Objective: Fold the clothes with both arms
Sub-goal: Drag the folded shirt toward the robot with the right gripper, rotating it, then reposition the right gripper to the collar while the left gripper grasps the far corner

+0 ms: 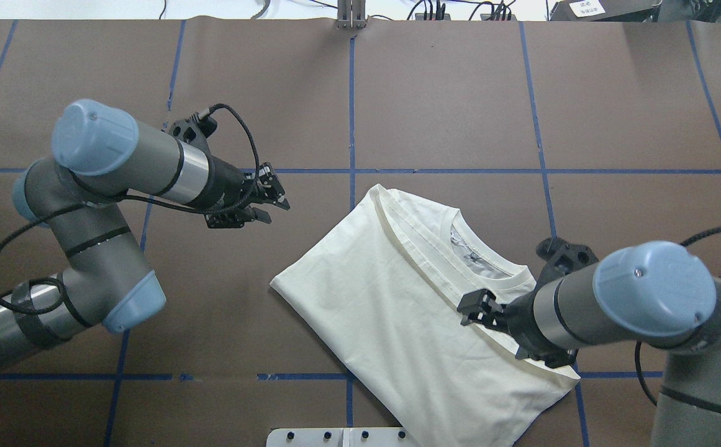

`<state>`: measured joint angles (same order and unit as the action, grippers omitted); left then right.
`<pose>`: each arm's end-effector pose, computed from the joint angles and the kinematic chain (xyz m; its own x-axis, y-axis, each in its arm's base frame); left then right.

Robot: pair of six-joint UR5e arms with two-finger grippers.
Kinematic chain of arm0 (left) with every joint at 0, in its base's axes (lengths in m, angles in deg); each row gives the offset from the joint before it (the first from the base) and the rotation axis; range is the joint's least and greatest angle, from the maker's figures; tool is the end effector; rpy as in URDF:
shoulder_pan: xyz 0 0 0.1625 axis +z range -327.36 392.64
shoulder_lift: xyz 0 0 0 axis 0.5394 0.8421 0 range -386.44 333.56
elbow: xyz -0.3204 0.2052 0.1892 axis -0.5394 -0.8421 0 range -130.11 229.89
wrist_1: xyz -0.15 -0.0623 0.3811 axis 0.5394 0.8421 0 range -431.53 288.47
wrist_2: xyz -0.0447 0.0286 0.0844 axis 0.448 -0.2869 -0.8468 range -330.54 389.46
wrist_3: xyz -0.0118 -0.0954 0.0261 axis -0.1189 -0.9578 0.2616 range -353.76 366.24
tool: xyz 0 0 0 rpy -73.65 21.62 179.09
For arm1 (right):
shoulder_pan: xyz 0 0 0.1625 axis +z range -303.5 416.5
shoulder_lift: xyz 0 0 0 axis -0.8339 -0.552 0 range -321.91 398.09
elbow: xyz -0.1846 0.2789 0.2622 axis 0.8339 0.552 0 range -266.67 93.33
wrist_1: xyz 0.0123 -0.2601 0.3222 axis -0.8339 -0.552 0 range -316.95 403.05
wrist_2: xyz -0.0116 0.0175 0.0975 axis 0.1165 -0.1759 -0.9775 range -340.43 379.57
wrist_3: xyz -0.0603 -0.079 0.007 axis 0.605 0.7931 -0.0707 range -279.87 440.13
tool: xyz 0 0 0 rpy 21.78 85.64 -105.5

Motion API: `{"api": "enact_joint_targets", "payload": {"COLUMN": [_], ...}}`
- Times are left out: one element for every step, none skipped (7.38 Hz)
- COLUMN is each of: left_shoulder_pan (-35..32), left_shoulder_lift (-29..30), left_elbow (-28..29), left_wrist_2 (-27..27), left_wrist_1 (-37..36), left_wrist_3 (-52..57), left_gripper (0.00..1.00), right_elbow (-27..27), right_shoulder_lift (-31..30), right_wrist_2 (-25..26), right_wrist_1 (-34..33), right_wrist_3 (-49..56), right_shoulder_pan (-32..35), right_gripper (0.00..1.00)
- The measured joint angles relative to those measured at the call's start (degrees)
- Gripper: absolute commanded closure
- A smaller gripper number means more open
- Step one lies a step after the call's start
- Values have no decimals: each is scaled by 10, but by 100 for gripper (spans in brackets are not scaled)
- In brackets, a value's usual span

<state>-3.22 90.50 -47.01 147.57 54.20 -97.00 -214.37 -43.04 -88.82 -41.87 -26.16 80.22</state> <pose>0.4643 -0.4424 0.2602 0.2389 -0.4220 -0.8745 0.2196 0.9008 -0.3747 -0.3904 -0.2829 0.2781 0.5018 0.5112 0.6978 -0.3084 0.8594 -0.4078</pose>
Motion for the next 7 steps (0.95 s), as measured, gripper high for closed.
{"api": "enact_joint_targets", "payload": {"left_shoulder_pan": [37,65,81,90,97,105,111], "left_shoulder_lift": [1,0,-3,-4,-5,-6,-6], "left_elbow": [-7,-13,-15,-14,-11,-8,-6], "left_wrist_2": [-36,-66,-80,-85,-88,-91,-95], "left_wrist_1": [-46,-76,-89,-94,-95,-98,-103], "left_wrist_3": [-8,-10,-11,-11,-11,-11,-11], "left_gripper": [31,31,31,31,31,33,44], "right_elbow": [25,40,47,51,54,55,57], "right_shoulder_lift": [15,23,28,34,37,44,51], "right_wrist_2": [0,-1,-2,-3,-4,-3,-3], "right_wrist_1": [3,5,7,7,8,9,10], "right_wrist_3": [55,95,112,118,120,120,120], "right_shoulder_pan": [43,73,88,94,95,96,96], "right_gripper": [0,0,0,0,0,0,0]}}
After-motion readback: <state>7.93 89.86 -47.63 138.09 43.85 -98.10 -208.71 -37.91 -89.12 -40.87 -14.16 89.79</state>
